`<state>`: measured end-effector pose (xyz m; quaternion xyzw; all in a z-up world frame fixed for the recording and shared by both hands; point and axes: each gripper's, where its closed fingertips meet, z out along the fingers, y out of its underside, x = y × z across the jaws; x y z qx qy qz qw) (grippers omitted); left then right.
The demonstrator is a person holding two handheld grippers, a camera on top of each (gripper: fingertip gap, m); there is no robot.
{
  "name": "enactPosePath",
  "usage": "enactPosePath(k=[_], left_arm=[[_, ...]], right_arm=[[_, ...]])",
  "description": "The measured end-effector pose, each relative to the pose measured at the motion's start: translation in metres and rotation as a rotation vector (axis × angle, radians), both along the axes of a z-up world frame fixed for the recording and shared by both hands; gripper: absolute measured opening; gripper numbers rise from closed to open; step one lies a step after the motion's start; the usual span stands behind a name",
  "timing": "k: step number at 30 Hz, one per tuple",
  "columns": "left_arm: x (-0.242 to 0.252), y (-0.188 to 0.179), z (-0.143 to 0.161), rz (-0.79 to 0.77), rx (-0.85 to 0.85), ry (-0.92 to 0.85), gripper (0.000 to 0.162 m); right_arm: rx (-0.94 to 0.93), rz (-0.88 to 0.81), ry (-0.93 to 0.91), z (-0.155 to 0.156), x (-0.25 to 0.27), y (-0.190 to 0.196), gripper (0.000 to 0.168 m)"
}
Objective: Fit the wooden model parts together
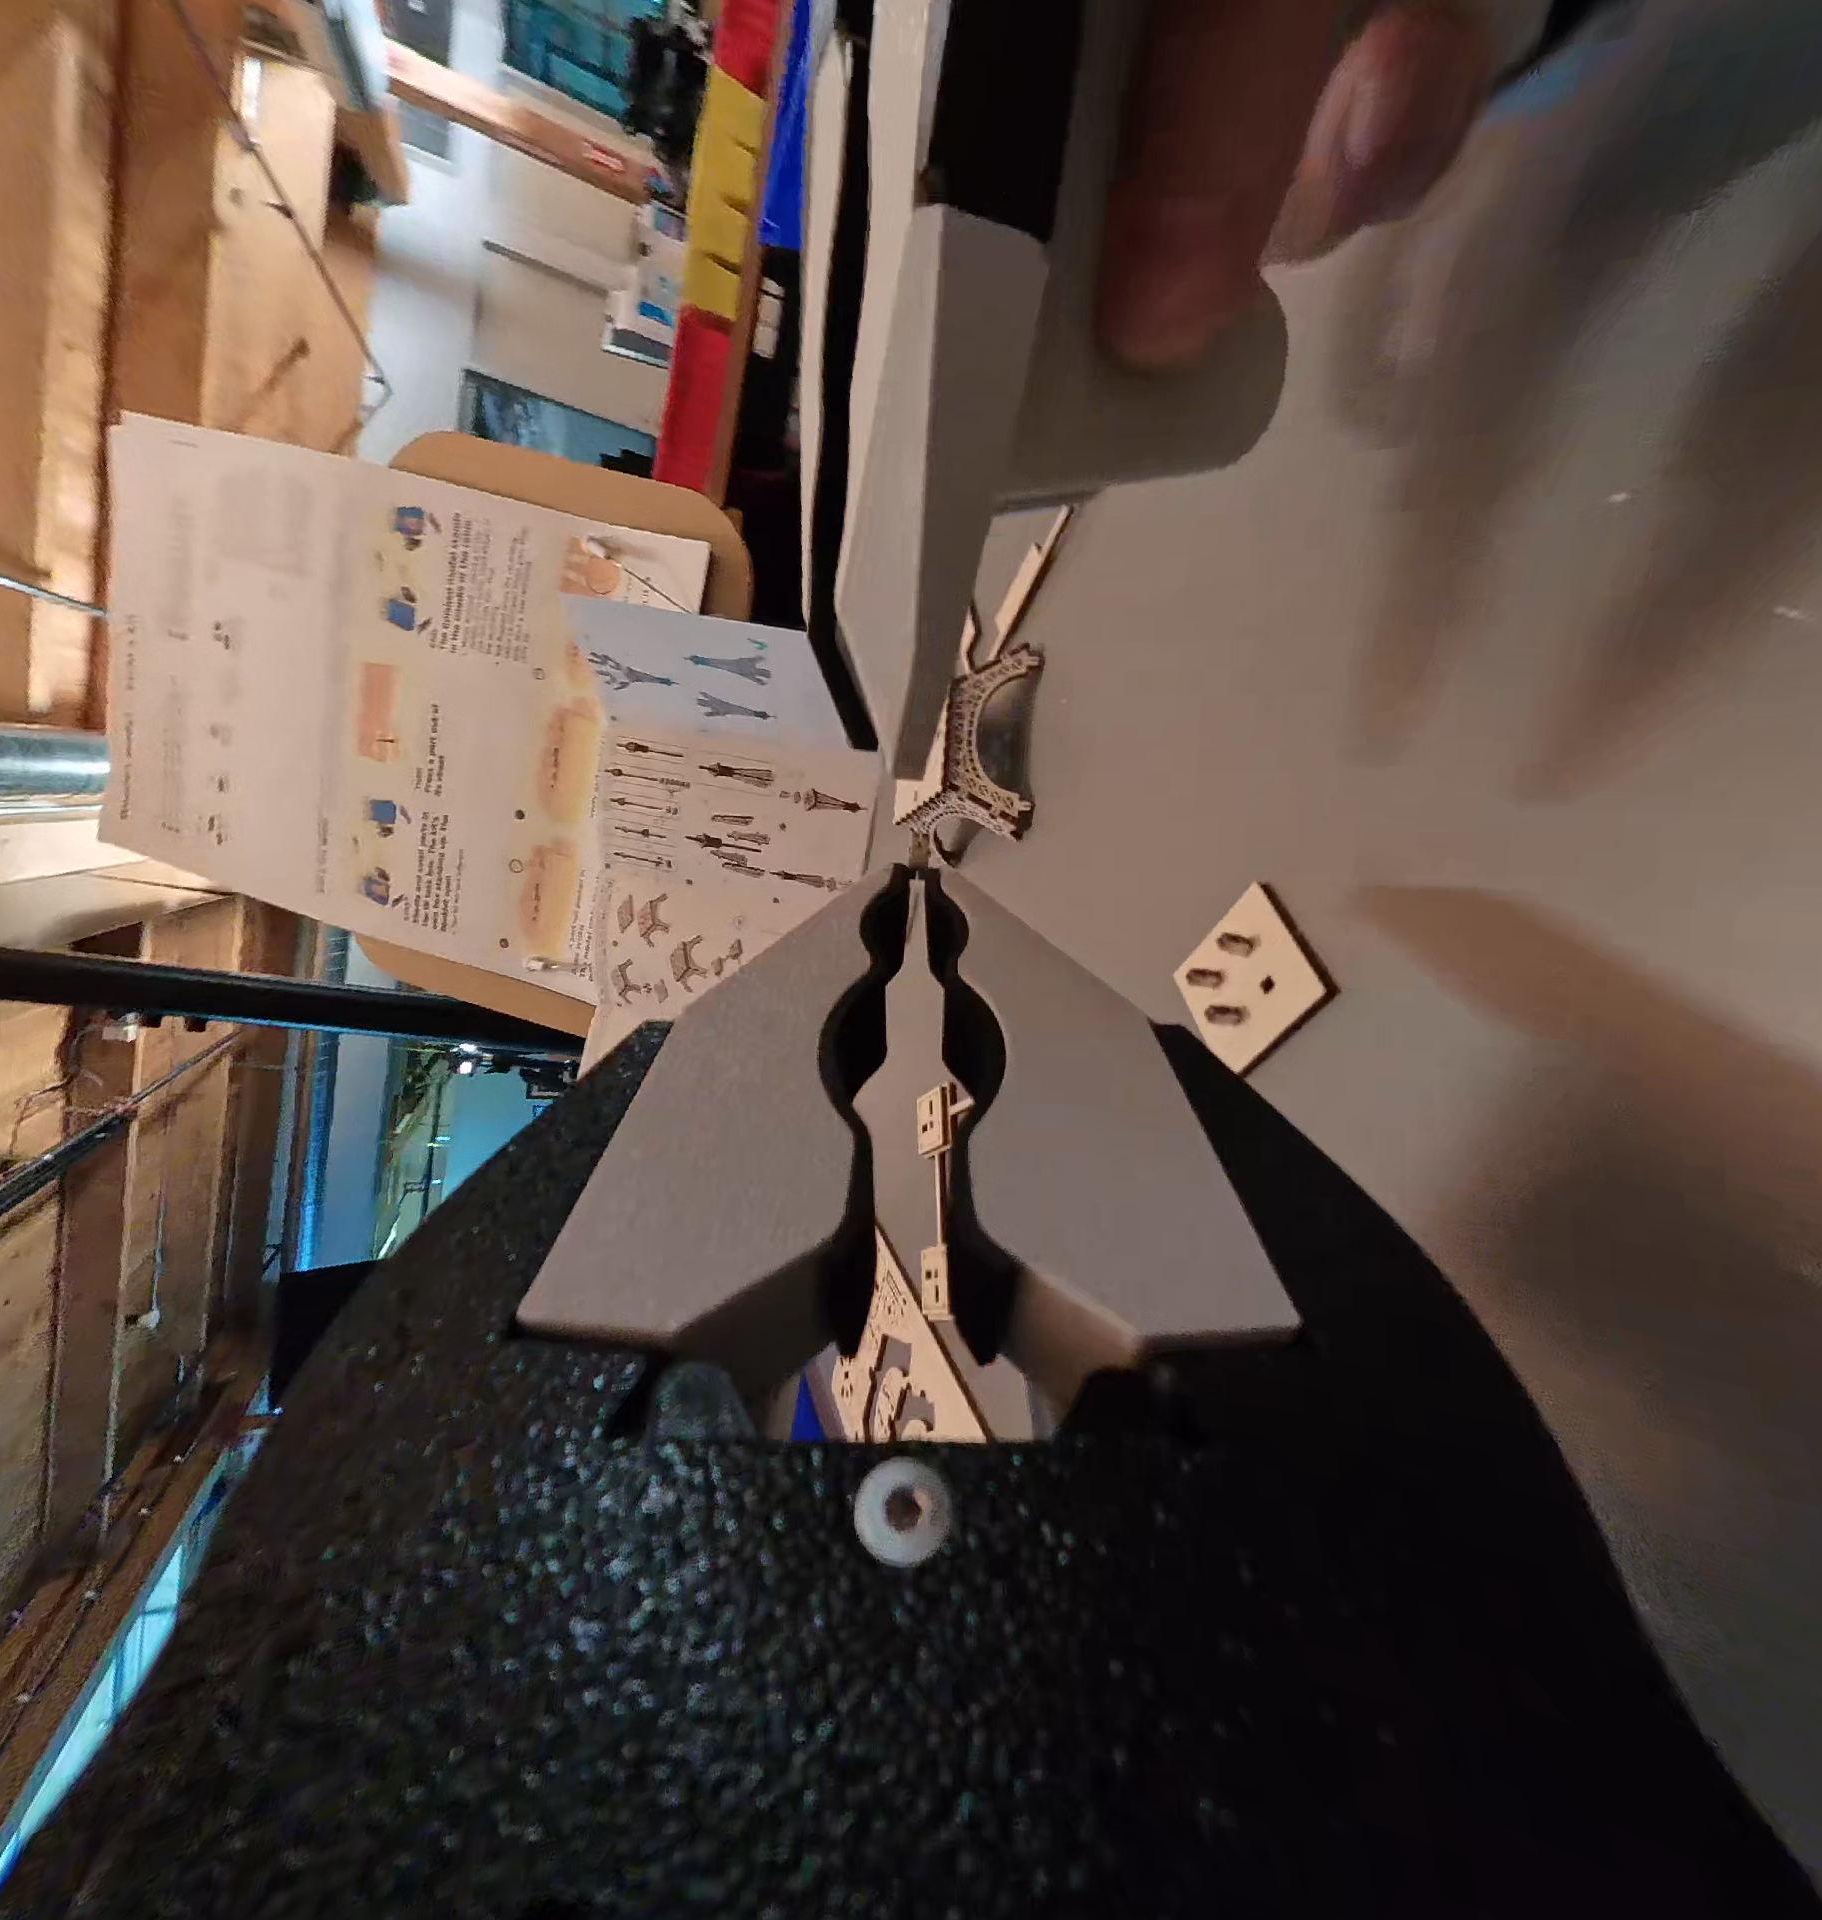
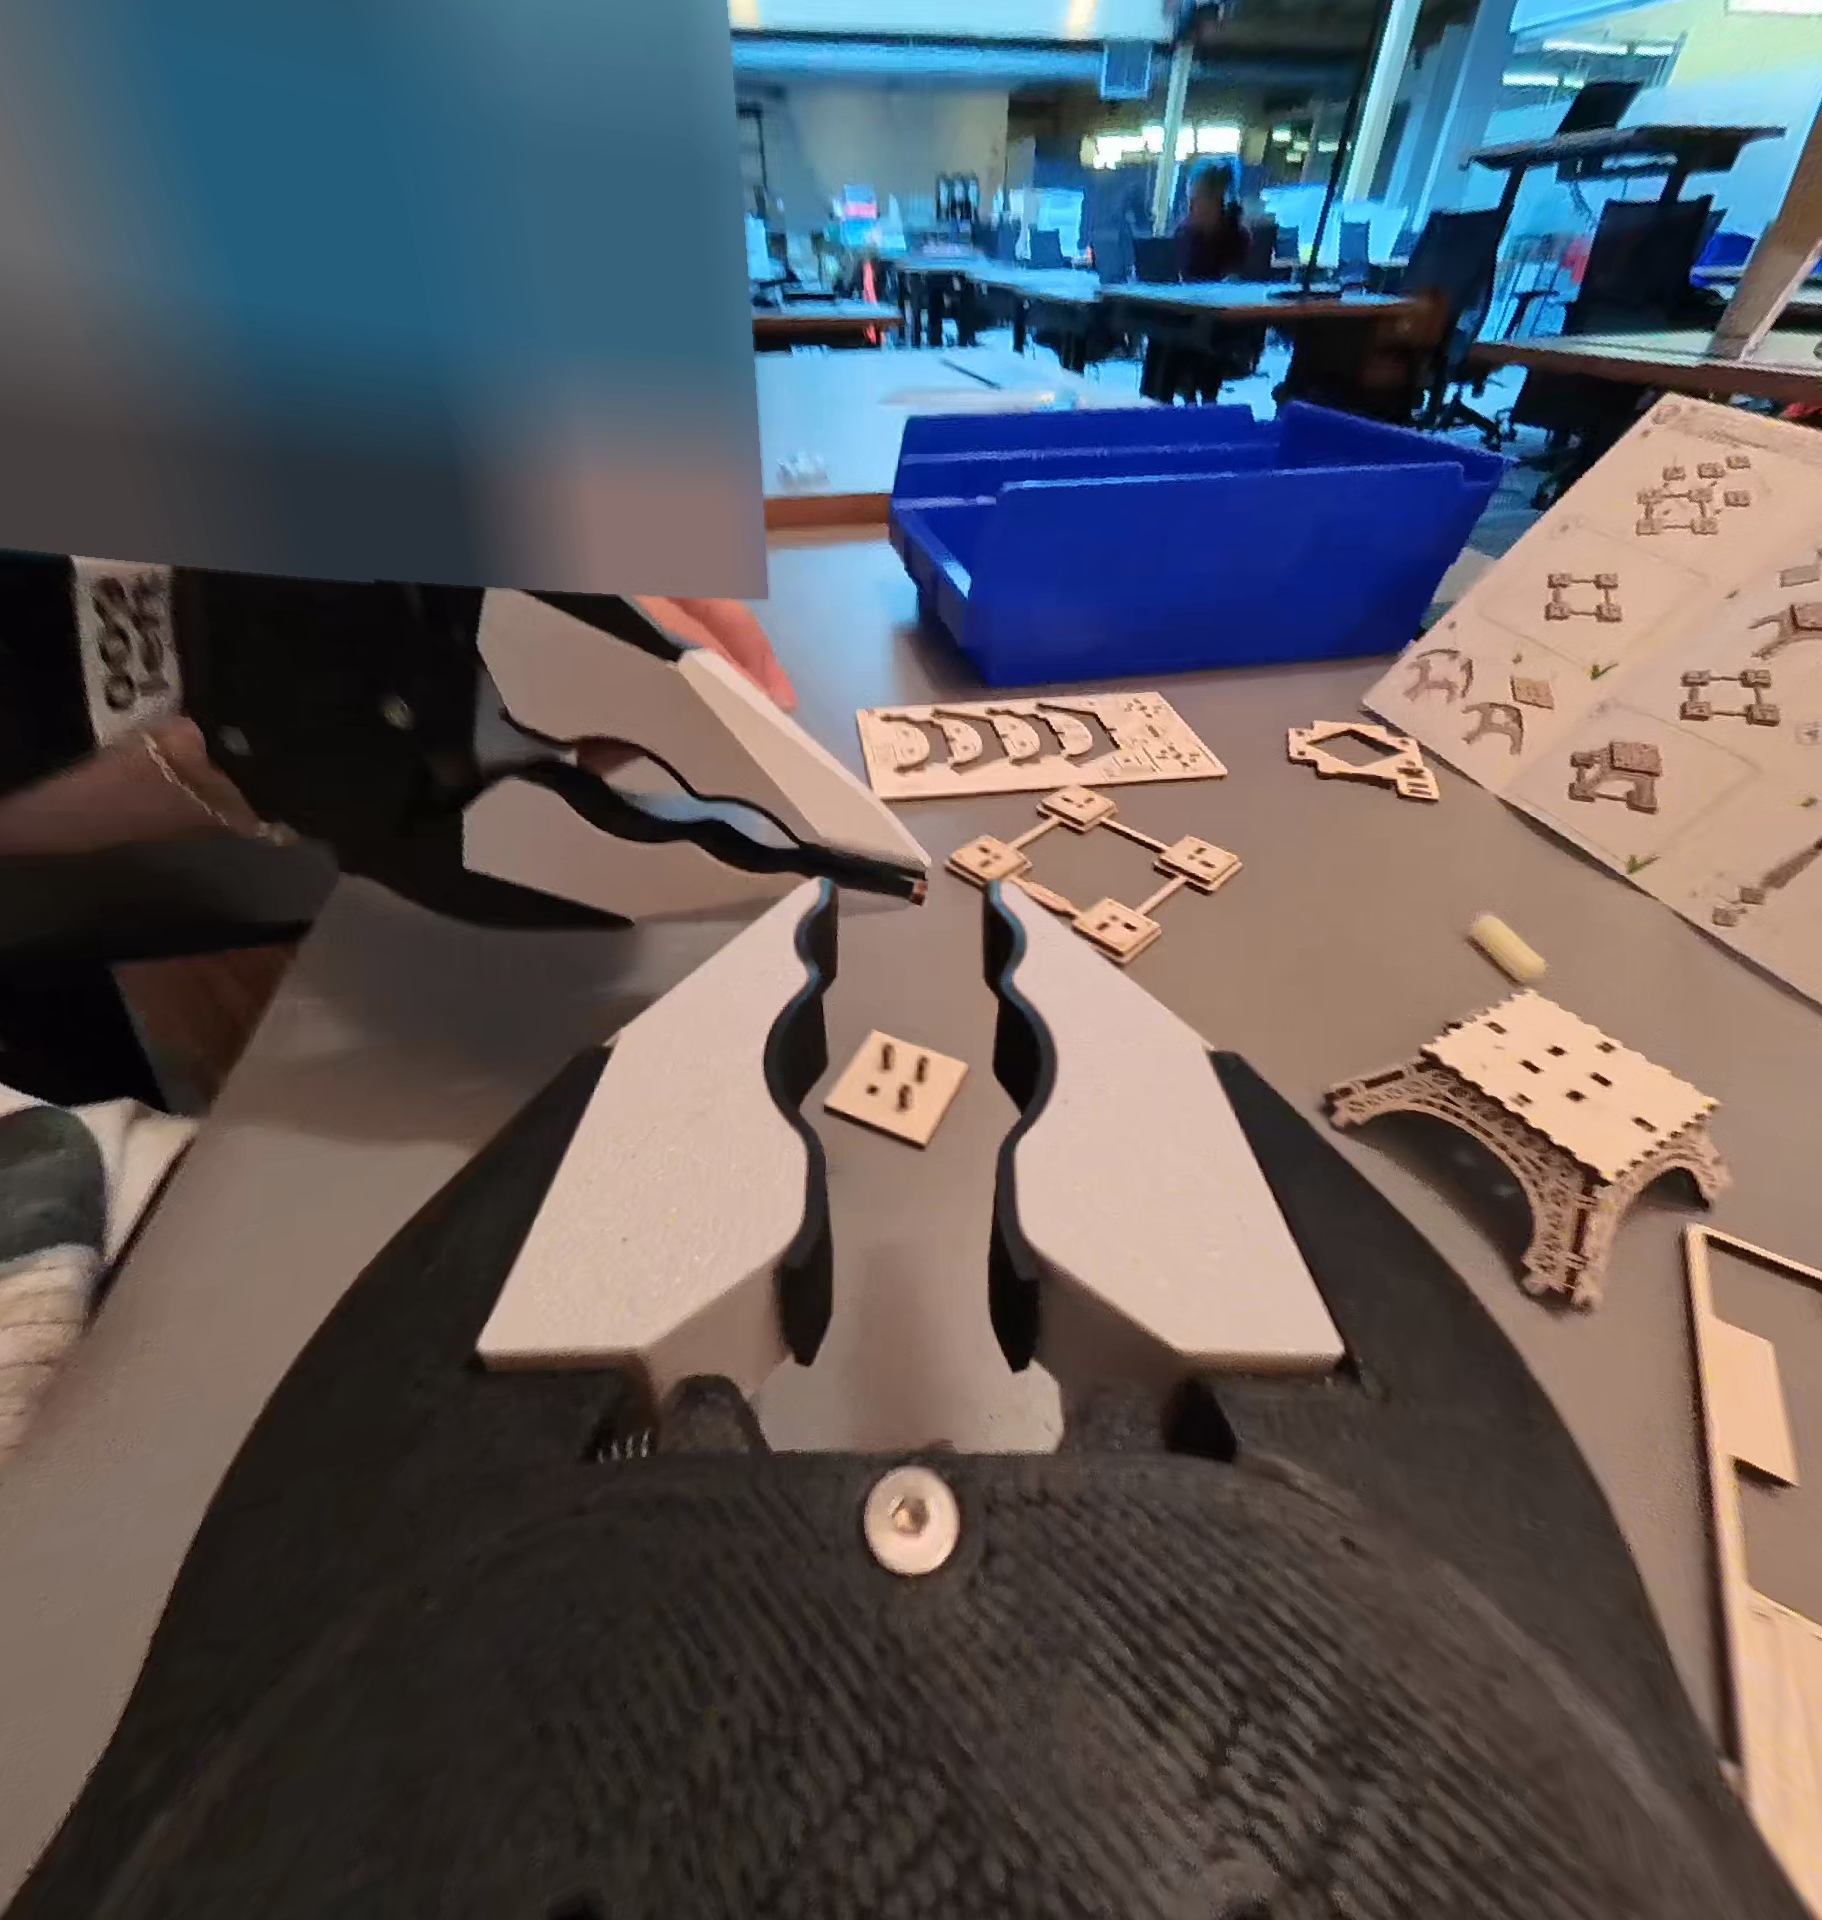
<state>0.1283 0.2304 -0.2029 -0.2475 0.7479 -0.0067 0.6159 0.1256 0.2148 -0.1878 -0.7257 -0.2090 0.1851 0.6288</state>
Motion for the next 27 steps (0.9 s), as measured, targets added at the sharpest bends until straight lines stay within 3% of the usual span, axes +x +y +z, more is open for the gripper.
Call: enactPosePath(k=[3, 10, 17, 21, 24, 27], left_arm=[[0.001, -0.003, 0.004, 0.003, 0.009, -0.052, 0.001], [0.004, -0.002, 0.013, -0.001, -0.017, -0.097, 0.001], [0.005, -0.005, 0.013, -0.022, -0.005, -0.102, 0.0], [0.006, -0.006, 0.014, -0.036, -0.035, -0.104, 0.001], [0.004, -0.005, 0.016, -0.067, -0.178, -0.094, 0.002], [-0.002, -0.002, 0.024, -0.119, -0.566, -0.103, 0.007]], right_arm=[[0.024, -0.021, 0.037, 0.004, 0.0, 0.003, 0.012], [0.002, -0.031, 0.076, 0.001, -0.001, 0.008, 0.015], [0.008, -0.032, 0.074, 0.001, -0.001, 0.01, 0.001], [0.025, -0.029, 0.052, 0.002, 0.0, 0.009, 0.0], [0.069, -0.03, -0.001, 0.003, 0.003, 0.007, 0.001], [0.205, -0.039, -0.085, 0.014, 0.006, 0.003, 0.001]])
